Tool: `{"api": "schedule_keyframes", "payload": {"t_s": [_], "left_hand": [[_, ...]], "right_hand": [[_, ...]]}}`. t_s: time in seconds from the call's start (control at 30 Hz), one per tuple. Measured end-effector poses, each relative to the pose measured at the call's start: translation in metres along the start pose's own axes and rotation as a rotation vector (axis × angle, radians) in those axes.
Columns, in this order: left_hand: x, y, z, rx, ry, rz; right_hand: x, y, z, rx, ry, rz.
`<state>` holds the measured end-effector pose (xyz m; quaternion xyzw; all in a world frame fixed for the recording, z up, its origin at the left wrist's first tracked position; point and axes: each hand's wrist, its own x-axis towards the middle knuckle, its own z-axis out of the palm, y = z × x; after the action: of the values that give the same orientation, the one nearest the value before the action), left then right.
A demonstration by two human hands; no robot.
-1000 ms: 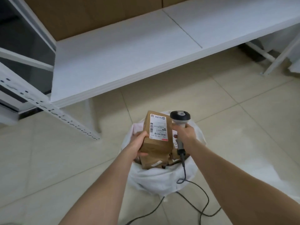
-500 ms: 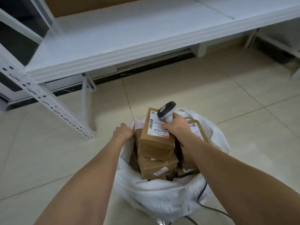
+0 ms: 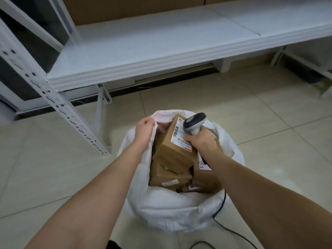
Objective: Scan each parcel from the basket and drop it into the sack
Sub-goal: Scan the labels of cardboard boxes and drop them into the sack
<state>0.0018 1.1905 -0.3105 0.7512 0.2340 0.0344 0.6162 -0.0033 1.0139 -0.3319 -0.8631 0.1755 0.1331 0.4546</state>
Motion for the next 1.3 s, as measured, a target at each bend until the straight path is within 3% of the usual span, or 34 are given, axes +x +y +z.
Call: {"api": "schedule_keyframes", "payload": {"t_s": [0.07,0.13,0.2,0.27,0.33,0.43,0.5,0.57,0.63,0.7,0.83,0.97,1.1,1.3], "left_hand": [[-0.009,0.028,-0.001,-0.198,-0.227,-0.159],[-0.008,0.033,-0.005,-0.121,-0.312,-0.15],[-0.007,0.028,-0.01,0.19,-0.157,-0.043],[-0.006,0.02,-0.017,0.332,0.075,-0.01],[0.0,0.023,-0.027,0.16,0.17,0.033],[0.01,0.027,-0.039,-0.003,0.108,0.067],[0.009,0.01,-0.041,0.108,0.092,0.017],[0.007,-0.016,-0.036,0.315,0.077,-0.034],[0.002,-0.034,-0.029,0.599,0.02,-0.079],[-0.001,-0.043,-0.027,0.714,-0.032,-0.175],[-0.001,-0.056,-0.032,0.399,-0.158,-0.392],[0.004,-0.081,-0.037,0.206,-0.054,-0.564],[0.005,-0.114,-0.035,0.219,-0.201,-0.547],[0.008,-0.113,0.009,0.165,-0.36,-0.541]], "right_hand": [[-0.009,-0.006,0.002,-0.06,-0.016,-0.013],[-0.017,-0.009,0.011,-0.086,-0.053,-0.012],[-0.02,-0.009,0.025,0.043,-0.127,0.021],[-0.023,-0.009,0.037,0.159,-0.141,0.08],[-0.023,-0.008,0.047,0.173,-0.081,0.106],[-0.024,-0.008,0.054,0.269,-0.138,0.12],[-0.031,-0.012,0.053,0.473,-0.305,0.148],[-0.035,-0.013,0.048,0.539,-0.349,0.155],[-0.029,-0.008,0.04,0.502,-0.231,0.136],[-0.021,0.003,0.029,0.431,-0.1,0.177],[0.004,0.036,0.019,0.283,0.007,0.273],[0.017,0.051,0.034,0.269,-0.068,0.29],[0.02,0.05,0.049,0.101,-0.091,0.256],[0.032,0.081,0.023,0.025,0.028,0.327]]}}
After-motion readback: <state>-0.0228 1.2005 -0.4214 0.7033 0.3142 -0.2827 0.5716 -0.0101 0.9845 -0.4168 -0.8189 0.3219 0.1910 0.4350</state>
